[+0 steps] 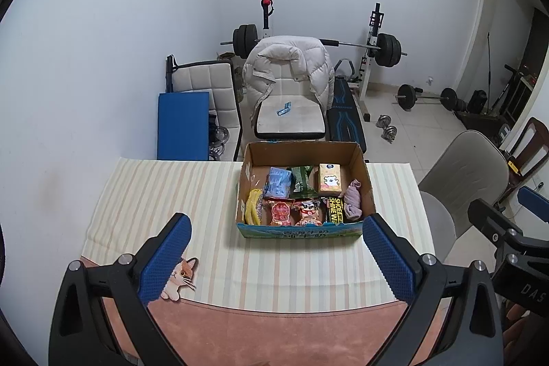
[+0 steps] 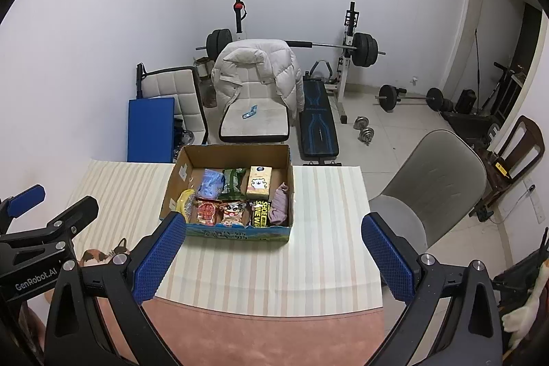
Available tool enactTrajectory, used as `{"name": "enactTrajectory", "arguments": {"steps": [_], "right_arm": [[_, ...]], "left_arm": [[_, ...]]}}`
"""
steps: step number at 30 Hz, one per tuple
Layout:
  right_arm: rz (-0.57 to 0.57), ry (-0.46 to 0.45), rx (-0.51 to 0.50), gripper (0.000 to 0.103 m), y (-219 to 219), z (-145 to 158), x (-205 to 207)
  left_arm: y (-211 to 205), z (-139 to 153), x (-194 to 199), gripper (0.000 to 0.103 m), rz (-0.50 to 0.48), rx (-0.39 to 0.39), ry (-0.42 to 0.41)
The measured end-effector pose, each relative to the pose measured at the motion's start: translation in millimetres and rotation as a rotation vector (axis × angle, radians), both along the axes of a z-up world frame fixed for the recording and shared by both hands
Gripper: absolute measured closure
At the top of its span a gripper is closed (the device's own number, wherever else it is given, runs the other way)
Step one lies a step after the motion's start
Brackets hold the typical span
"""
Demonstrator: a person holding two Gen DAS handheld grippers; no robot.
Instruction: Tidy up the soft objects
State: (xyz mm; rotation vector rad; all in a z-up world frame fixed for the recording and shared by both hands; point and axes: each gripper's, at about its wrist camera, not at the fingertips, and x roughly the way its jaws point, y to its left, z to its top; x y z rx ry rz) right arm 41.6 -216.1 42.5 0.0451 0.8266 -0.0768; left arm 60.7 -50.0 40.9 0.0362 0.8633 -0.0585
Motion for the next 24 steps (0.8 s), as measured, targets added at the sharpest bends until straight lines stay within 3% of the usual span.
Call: {"name": "enactTrajectory", "arguments": {"steps": [24], "right_arm": [[-0.016, -0.003, -0.012, 0.0, -4.6, -3.8, 2.8]], "left_arm": [[0.0, -1.0, 7.6, 0.001, 0.001, 0.005, -0.01]]}}
